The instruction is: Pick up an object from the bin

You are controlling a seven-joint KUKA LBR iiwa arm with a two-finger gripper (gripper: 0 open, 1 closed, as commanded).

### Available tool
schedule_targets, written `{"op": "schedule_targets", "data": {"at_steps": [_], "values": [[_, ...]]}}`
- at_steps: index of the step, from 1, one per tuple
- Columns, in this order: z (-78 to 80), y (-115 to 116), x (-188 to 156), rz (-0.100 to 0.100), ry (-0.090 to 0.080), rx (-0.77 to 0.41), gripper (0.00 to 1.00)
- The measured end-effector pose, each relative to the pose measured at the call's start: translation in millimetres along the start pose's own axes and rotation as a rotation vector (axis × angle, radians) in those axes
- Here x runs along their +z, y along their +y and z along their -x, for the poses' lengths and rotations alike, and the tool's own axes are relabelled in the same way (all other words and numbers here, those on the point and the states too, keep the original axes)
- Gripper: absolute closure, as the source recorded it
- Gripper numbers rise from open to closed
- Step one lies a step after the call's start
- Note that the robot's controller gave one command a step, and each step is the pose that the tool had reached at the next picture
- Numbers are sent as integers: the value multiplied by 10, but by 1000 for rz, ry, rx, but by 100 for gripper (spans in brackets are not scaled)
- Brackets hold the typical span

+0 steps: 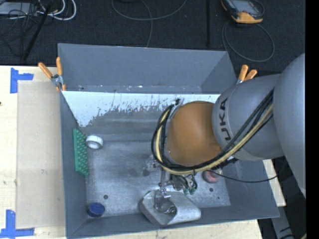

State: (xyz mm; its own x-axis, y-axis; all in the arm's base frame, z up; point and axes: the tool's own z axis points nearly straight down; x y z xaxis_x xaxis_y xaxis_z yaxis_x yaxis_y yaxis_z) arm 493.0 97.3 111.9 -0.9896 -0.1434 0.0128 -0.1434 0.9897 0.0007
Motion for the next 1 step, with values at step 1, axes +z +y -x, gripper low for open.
{"op": "schedule_targets", "data": {"at_steps": [1], "values": [[25, -257, 365, 9, -34, 163, 0]]}}
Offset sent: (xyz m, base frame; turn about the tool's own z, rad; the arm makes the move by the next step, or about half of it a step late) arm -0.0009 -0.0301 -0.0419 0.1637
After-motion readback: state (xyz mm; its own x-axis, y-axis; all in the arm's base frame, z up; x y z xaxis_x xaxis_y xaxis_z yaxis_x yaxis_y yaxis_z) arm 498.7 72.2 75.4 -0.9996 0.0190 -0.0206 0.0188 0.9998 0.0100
